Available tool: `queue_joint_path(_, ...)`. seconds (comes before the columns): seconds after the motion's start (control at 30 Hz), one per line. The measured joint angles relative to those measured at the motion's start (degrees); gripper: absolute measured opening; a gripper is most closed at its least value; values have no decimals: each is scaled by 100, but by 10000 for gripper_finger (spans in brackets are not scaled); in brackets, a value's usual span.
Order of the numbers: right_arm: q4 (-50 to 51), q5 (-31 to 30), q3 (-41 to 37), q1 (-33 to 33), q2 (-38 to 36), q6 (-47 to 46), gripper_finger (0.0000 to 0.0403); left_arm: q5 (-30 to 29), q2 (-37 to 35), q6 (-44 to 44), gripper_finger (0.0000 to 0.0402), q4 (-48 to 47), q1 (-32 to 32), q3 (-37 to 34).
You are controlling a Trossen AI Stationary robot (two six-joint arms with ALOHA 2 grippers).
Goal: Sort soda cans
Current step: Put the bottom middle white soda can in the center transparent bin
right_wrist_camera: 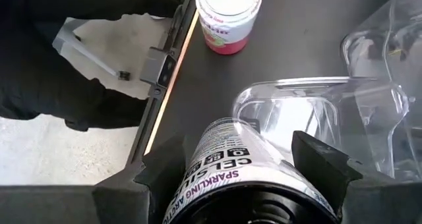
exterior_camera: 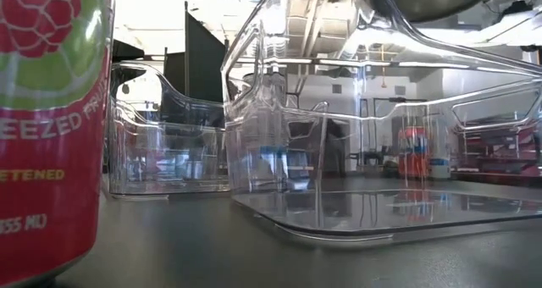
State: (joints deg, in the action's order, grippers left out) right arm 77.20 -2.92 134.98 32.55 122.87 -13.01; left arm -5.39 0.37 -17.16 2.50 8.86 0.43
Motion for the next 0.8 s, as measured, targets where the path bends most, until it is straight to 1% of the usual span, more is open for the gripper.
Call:
queue_joint_path(0.67,135,-7,0,-980,-4,996,250,7,-1,89,169,0,0,0)
queue_joint_path(0.8,167,-27,0,-1206,-176,1159,250,7,-1,87,169,0,0,0)
